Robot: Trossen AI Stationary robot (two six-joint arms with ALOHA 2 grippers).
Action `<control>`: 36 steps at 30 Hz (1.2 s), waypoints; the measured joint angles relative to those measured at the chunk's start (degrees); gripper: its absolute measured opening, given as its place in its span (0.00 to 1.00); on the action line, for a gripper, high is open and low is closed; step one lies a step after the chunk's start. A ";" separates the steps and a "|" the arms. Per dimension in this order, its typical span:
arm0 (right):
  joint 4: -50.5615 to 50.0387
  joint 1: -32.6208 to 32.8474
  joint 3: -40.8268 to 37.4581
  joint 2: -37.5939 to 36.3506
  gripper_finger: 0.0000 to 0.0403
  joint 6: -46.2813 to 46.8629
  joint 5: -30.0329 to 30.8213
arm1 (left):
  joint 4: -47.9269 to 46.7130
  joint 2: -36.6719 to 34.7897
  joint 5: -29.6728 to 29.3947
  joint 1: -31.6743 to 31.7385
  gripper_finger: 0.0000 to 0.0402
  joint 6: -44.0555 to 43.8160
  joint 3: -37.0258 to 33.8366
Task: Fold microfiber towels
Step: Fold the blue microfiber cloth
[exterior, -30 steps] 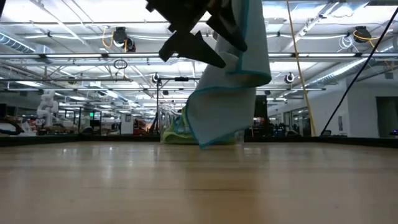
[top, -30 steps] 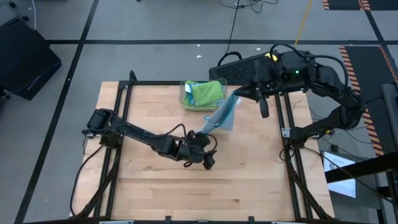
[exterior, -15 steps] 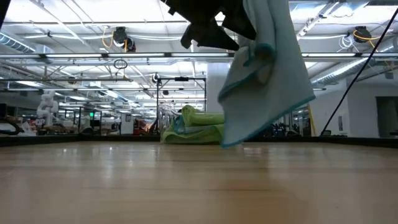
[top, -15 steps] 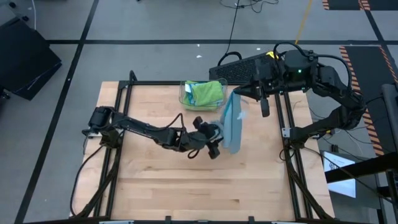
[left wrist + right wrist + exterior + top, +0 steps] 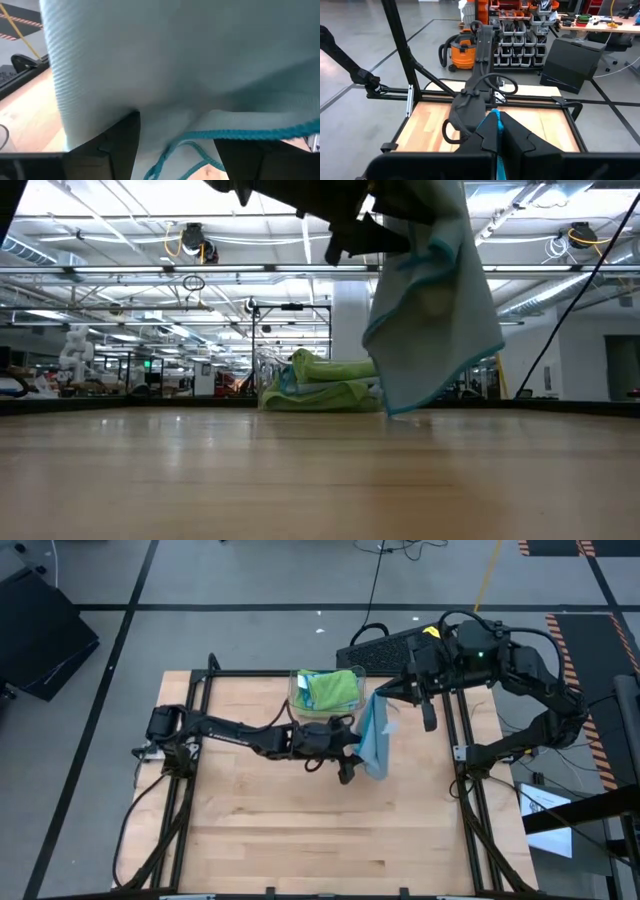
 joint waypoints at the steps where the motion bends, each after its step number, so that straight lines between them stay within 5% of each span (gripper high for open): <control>1: 0.00 -0.02 0.00 0.00 0.00 -0.01 0.02 | 0.01 0.00 0.66 0.26 0.60 0.00 0.00; 6: 0.00 -0.02 0.00 0.00 0.00 -0.10 0.04 | -0.08 0.00 1.12 0.46 0.53 0.29 0.00; 20: -3.04 -5.87 0.00 -1.35 0.00 0.12 0.18 | -8.82 0.00 2.49 -1.38 0.03 -8.41 0.00; 36: -6.91 -7.41 0.02 -1.60 0.00 6.52 0.19 | -12.68 -10.43 5.61 -2.75 0.01 -15.15 0.02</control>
